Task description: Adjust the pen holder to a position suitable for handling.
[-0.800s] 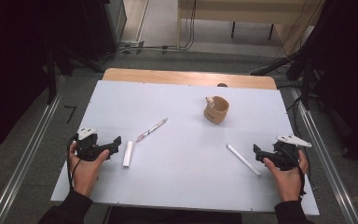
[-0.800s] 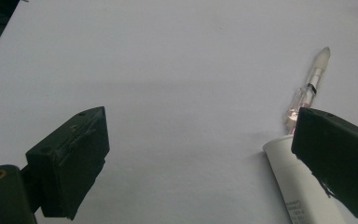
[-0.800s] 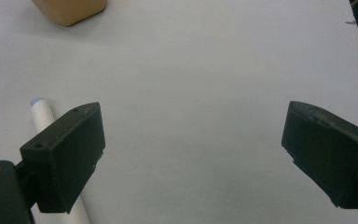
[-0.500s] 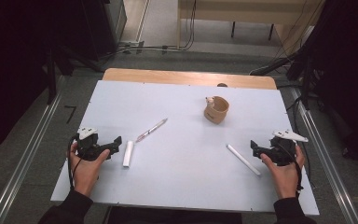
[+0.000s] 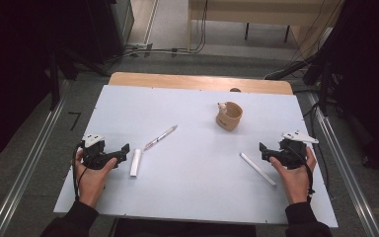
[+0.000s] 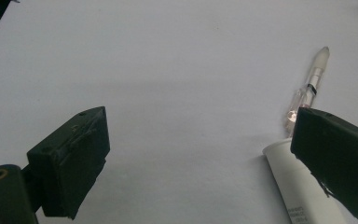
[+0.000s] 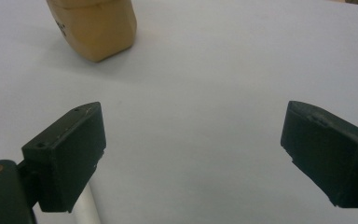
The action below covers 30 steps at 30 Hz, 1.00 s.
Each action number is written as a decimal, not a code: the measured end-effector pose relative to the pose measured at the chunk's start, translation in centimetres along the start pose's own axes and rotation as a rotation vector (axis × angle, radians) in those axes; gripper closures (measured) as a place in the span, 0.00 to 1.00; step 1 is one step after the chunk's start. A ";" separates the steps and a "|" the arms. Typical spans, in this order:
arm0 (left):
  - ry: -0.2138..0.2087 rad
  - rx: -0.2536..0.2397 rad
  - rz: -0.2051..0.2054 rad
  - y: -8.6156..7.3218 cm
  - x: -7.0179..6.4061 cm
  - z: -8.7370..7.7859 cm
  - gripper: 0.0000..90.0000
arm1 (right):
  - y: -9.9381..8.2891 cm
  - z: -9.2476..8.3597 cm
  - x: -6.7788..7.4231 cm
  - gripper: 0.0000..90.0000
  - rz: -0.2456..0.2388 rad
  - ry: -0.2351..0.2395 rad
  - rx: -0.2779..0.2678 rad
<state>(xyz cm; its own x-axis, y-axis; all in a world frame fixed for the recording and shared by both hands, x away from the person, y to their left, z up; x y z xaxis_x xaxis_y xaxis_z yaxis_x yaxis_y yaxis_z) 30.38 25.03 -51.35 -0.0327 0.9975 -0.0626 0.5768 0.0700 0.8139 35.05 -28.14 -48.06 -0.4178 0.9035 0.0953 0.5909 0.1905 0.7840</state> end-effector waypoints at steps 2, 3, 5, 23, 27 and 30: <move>0.000 -0.001 0.000 0.0 0.0 0.0 0.06 | 0.2 0.1 0.1 0.06 0.000 0.004 -0.005; 0.000 0.000 0.000 0.0 0.0 0.0 0.06 | 0.3 0.2 0.2 0.06 -0.006 0.007 -0.006; -0.001 -0.001 -0.001 0.0 0.0 0.0 0.06 | 0.6 0.5 0.5 0.07 -0.010 0.011 -0.009; -0.001 0.005 0.006 0.0 0.0 0.1 0.06 | 3.0 2.4 2.3 0.09 -0.036 0.046 -0.034; -0.003 0.006 0.007 0.0 -0.1 0.1 0.06 | 3.9 3.3 3.5 0.10 -0.058 0.063 -0.042; 0.000 0.006 0.005 0.0 0.0 0.1 0.06 | 4.6 3.9 4.2 0.11 -0.068 0.076 -0.046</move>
<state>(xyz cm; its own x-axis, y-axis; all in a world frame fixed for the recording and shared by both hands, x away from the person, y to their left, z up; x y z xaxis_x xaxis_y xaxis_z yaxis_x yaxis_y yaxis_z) 30.41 24.98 -51.42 -0.0302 0.9978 -0.0587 0.5817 0.0653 0.8108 38.69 -21.97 -46.42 -0.5084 0.8569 0.0857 0.5277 0.2314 0.8173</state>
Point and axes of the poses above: each handheld gripper's, and its own axes: z roughly forward along the jaws, y roughly out of its top, x roughly to its left, the point moved 3 cm from there along z, roughly forward along the jaws, and after that the axes turned 11 degrees about y, right-handed, at the moved point
